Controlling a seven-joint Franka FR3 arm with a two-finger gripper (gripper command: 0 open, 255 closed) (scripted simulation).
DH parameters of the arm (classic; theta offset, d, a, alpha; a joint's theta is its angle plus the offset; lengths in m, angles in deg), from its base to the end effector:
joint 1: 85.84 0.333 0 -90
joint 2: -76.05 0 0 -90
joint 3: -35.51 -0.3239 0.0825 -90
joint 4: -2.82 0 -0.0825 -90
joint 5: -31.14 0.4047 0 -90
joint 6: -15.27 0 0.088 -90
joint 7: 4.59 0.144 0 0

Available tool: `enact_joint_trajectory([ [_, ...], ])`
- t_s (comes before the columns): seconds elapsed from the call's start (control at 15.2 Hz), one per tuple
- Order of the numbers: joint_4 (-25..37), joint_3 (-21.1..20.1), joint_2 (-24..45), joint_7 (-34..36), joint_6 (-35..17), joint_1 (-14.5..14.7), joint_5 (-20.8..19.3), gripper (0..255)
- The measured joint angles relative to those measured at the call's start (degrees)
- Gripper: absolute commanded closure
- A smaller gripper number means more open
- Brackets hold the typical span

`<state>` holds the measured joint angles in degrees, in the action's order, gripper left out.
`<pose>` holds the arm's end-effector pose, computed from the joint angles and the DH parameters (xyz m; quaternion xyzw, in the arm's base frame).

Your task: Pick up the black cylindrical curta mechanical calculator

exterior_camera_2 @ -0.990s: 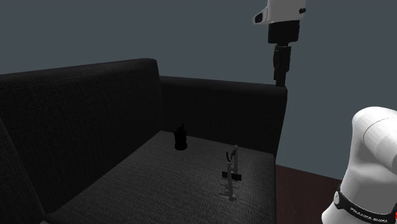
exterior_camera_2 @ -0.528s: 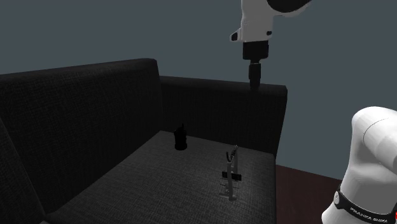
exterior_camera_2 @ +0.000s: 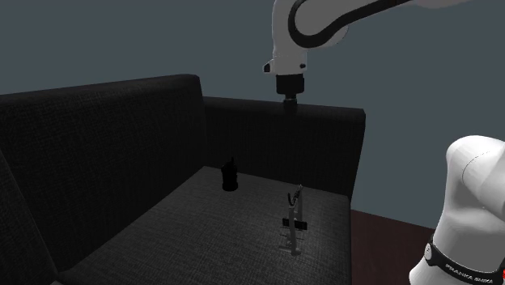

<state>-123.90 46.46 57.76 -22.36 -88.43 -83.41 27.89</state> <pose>0.4568 -0.0787 0.4630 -0.9946 -0.0944 0.0420 0.0122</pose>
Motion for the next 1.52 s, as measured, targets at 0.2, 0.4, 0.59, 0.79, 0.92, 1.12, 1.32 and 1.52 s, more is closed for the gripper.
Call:
enact_joint_trajectory([
  [0.2,3.02,0.75,6.51,-2.13,-3.23,0.53,1.45,0],
  [0.4,7.34,1.54,13.57,-4.90,-5.62,0.67,3.20,0],
  [0.59,12.71,2.06,21.07,-7.90,-7.28,0.38,5.25,0],
  [0.79,18.09,1.82,27.72,-9.99,-8.11,0.15,7.26,0],
  [0.92,21.87,1.52,32.23,-11.31,-8.56,-0.20,8.55,0],
  [1.12,28.68,0.95,39.30,-13.33,-8.40,-1.09,10.31,0],
  [1.32,37.17,0.21,46.47,-14.85,-6.68,-2.15,11.69,0],
  [1.52,38.48,-0.16,49.30,-15.43,-8.05,-2.47,12.26,0],
])
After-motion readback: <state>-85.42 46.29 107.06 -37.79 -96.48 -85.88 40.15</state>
